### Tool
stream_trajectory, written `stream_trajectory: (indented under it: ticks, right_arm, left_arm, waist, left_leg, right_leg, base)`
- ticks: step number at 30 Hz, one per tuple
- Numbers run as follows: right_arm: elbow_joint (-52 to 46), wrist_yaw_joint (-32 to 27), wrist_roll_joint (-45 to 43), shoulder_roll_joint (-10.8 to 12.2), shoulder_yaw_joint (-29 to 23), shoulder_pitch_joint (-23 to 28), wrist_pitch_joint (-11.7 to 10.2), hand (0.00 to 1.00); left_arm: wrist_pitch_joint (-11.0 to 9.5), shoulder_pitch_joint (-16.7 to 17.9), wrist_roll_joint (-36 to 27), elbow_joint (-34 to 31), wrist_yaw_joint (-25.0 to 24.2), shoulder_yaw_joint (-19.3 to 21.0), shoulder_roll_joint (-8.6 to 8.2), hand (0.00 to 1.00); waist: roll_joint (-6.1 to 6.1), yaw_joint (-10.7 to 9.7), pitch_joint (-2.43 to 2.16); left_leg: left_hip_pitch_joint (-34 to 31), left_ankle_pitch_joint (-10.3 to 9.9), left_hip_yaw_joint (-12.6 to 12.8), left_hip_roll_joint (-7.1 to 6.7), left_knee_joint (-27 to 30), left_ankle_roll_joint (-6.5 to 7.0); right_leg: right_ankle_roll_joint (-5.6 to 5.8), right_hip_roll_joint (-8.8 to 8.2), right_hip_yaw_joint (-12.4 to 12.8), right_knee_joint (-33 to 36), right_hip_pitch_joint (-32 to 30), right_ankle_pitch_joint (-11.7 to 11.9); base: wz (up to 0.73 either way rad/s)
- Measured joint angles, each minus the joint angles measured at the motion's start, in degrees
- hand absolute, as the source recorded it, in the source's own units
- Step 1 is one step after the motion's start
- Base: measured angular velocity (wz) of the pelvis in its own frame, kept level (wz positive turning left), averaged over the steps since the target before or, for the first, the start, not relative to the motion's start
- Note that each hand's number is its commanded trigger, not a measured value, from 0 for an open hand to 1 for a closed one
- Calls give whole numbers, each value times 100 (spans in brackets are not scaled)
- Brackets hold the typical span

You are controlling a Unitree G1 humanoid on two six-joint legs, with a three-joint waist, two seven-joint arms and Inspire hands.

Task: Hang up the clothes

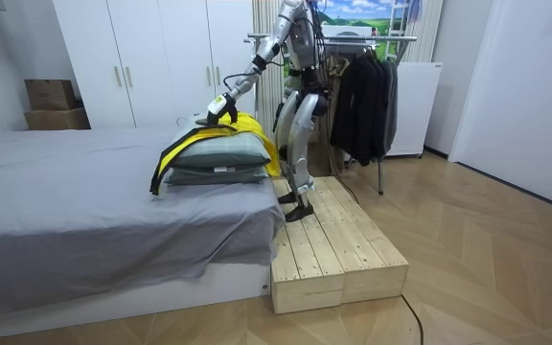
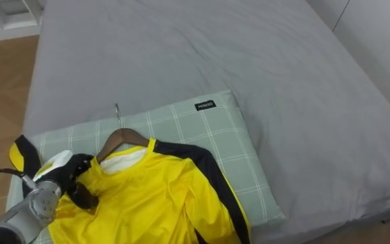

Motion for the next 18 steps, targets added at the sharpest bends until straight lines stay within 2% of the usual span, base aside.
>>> stream_trajectory:
  ticks: [2, 5, 11, 18]
  right_arm:
    - [-7, 0, 24, 0, 2, 7, 7, 0]
    - [-10, -1, 47, -1, 4, 17, 8, 0]
    - [-8, 1, 107, -1, 23, 51, 7, 0]
    - [-12, 3, 106, -1, 21, 53, -4, 0]
  left_arm:
    - [15, 2, -158, -3, -18, -4, 2, 100]
    - [102, 5, -386, -1, -97, -3, 18, 100]
    - [155, 48, -437, 31, -355, -7, -40, 100]
    - [145, 49, -415, 34, -395, -3, -42, 100]
  waist:
    - [-36, 2, 15]
    - [-61, 1, 10]
    - [-65, 0, 5]
    - [-69, 2, 0]
  left_leg:
    - [-4, 0, 0, -2, -12, 0]
    - [-19, -1, 0, 2, -14, 0]
    - [-7, 1, 34, 2, -9, 0]
    - [-9, 1, 32, 4, 62, -1]
  right_leg:
    - [0, -1, -1, -1, -10, 0]
    - [-5, 1, -4, -13, -19, -11]
    - [-5, -11, -2, -4, -12, -10]
    - [-4, -17, -5, -3, 2, -10]
  base:
    - [0]
    - [0]
    - [0]
    - [0]
